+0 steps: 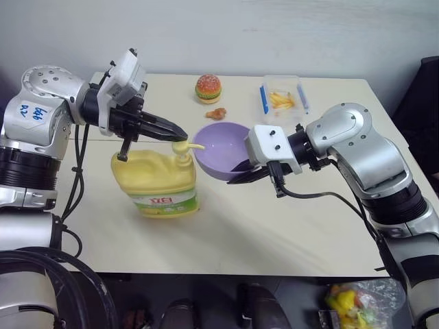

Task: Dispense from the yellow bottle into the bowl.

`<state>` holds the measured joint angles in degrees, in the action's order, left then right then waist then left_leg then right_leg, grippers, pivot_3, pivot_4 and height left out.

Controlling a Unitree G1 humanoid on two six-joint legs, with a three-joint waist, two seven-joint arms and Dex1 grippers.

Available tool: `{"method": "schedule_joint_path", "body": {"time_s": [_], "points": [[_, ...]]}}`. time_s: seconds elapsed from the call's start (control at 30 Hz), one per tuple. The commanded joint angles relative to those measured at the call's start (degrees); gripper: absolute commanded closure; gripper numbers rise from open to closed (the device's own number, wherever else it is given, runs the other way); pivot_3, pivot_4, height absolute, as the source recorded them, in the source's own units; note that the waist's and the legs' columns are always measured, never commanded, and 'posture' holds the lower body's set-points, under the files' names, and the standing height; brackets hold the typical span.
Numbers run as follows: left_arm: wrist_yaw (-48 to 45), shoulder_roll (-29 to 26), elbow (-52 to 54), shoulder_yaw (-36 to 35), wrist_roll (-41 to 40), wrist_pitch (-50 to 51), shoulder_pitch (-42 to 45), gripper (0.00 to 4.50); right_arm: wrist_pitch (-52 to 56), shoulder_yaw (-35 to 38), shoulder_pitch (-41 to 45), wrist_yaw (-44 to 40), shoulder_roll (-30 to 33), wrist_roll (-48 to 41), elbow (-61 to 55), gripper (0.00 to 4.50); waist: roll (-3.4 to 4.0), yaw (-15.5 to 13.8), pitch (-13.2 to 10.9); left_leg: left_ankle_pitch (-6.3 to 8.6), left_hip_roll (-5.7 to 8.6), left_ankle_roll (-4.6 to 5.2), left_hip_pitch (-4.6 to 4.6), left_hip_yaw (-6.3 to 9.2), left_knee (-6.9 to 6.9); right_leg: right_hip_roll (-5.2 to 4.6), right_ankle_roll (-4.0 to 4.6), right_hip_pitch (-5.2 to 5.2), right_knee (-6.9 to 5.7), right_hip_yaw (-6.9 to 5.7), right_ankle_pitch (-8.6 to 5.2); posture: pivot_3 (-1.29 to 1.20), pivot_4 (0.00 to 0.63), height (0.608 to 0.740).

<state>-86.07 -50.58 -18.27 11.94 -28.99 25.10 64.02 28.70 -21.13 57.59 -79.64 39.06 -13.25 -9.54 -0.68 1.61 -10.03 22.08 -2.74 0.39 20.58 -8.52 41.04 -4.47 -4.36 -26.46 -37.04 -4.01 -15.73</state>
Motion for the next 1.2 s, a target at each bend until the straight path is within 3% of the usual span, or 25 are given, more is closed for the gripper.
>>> {"method": "schedule_joint_path", "body": {"time_s": [0.03, 0.4, 0.8, 1.2], "points": [[-5.63, -0.35, 2.40, -2.21, -1.26, 1.76, -0.08, 4.49, -1.22, 0.98, 0.54, -0.27, 0.13, -0.17, -1.29, 4.50, 0.00, 0.01, 0.00, 0.00, 0.00, 0.00, 0.01, 0.01, 0.00, 0.00, 0.00, -0.01, 0.00, 0.00, 0.00, 0.00, 0.150, 0.740], [-6.43, -2.94, 2.39, 3.33, 4.97, -7.93, -4.02, 4.49, -1.62, 0.88, 0.91, -0.47, 0.16, 0.17, -0.80, 4.50, 0.00, 0.02, 0.00, 0.00, 0.00, 0.00, -0.01, 0.01, 0.00, 0.00, 0.00, 0.00, 0.00, 0.00, 0.00, 0.00, 0.150, 0.740], [-6.43, -0.49, 3.31, 9.07, 7.12, -11.78, -6.18, 4.49, -1.02, 0.18, 0.95, -1.13, -0.24, -0.30, -2.48, 4.50, 0.06, -0.05, 0.05, 0.00, 0.00, 0.00, -0.21, 0.00, 0.00, -0.01, 0.01, 0.20, -0.01, 0.01, -0.01, 0.00, 0.150, 0.740], [-6.43, -1.63, 2.06, 10.97, 11.45, -15.16, -9.32, 4.49, 0.20, 0.32, 0.40, -0.50, -0.76, -0.71, -3.92, 4.50, 0.28, -0.04, 0.25, 0.03, -0.01, 0.01, -1.03, 0.09, -0.20, 0.00, 0.09, 1.03, 0.13, 0.00, -0.05, 0.00, 0.150, 0.740]]}}
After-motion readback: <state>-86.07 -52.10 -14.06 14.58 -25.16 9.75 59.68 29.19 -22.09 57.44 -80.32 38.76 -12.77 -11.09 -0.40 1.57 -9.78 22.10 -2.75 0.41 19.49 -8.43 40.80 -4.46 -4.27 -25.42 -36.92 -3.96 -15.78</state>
